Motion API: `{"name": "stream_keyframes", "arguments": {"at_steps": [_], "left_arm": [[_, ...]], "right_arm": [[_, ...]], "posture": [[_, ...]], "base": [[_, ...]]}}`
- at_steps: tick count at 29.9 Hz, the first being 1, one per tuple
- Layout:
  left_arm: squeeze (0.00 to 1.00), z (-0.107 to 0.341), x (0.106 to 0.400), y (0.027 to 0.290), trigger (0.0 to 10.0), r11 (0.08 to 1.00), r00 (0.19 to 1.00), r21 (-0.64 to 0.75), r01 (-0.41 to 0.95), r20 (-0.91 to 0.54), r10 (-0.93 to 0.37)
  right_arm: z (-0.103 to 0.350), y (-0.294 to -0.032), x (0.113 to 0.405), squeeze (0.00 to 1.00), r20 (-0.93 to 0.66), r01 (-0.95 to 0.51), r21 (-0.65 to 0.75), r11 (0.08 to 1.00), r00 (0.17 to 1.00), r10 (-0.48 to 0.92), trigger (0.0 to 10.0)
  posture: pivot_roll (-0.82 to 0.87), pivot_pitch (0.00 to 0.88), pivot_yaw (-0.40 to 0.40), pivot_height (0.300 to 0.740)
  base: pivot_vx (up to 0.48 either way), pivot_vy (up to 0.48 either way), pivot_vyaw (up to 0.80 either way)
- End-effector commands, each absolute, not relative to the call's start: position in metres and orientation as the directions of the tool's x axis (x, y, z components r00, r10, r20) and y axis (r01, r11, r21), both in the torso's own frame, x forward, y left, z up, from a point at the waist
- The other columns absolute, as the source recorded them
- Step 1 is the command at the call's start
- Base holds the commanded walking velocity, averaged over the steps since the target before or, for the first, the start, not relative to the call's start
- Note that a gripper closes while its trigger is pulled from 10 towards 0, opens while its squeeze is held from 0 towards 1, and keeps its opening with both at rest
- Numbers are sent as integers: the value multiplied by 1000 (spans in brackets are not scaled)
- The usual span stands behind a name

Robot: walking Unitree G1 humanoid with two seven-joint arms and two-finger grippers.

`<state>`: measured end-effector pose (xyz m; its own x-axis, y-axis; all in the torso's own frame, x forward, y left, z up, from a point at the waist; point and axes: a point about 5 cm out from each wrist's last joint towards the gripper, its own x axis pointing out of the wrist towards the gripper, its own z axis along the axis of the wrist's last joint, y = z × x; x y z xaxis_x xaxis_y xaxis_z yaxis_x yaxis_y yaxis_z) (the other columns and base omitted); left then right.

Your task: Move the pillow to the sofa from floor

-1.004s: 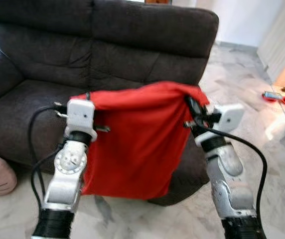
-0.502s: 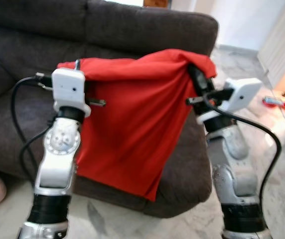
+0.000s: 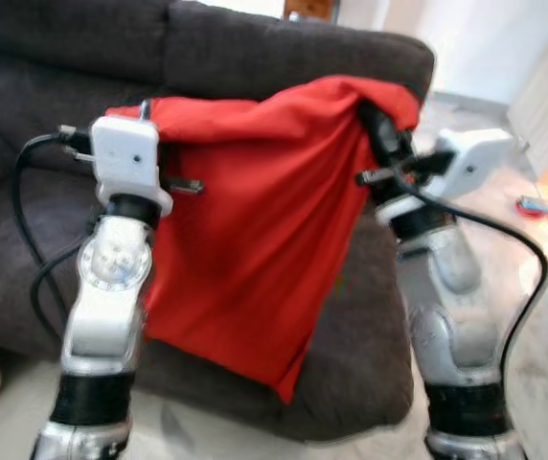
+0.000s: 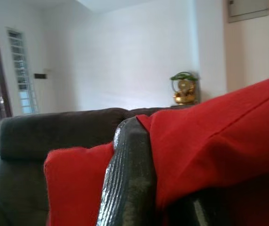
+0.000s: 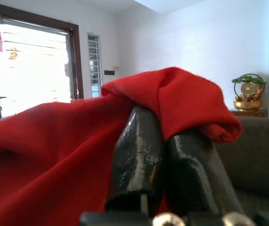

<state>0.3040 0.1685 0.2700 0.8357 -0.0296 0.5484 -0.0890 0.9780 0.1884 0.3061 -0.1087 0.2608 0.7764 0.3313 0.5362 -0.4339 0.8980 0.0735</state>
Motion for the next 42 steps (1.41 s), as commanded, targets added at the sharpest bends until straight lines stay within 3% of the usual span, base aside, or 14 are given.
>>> {"name": "stream_keyframes", "arguments": {"at_steps": [1, 9, 18, 34, 42], "left_arm": [[0, 290, 296, 154, 10000, 979, 772, 192, -62, 631, -74], [0, 288, 297, 153, 10000, 978, 782, 201, -50, 618, -86], [0, 245, 309, 135, 10000, 938, 892, 328, 115, 382, -243], [0, 214, 317, 148, 10000, 845, 965, 531, 66, 182, -190], [0, 213, 319, 154, 10000, 842, 976, 540, 27, 167, -139]], "right_arm": [[274, -120, 300, 0, 591, -409, 62, 910, 750, 297, 10000], [270, -118, 301, 0, 574, -414, 59, 908, 758, 308, 10000], [252, -120, 306, 0, 500, -390, 55, 919, 808, 313, 10000], [216, -117, 309, 0, 342, -381, -1, 925, 869, 358, 10000], [211, -116, 308, 0, 320, -390, -4, 921, 872, 371, 10000]], "posture": [[12, 35, -84, 740], [13, 34, -83, 740], [13, 39, -85, 740], [13, 43, -84, 740], [9, 46, -85, 740]], "base": [[337, 0, 0], [336, 0, 0], [0, 0, 0], [0, 0, 0], [0, 0, 0]]}}
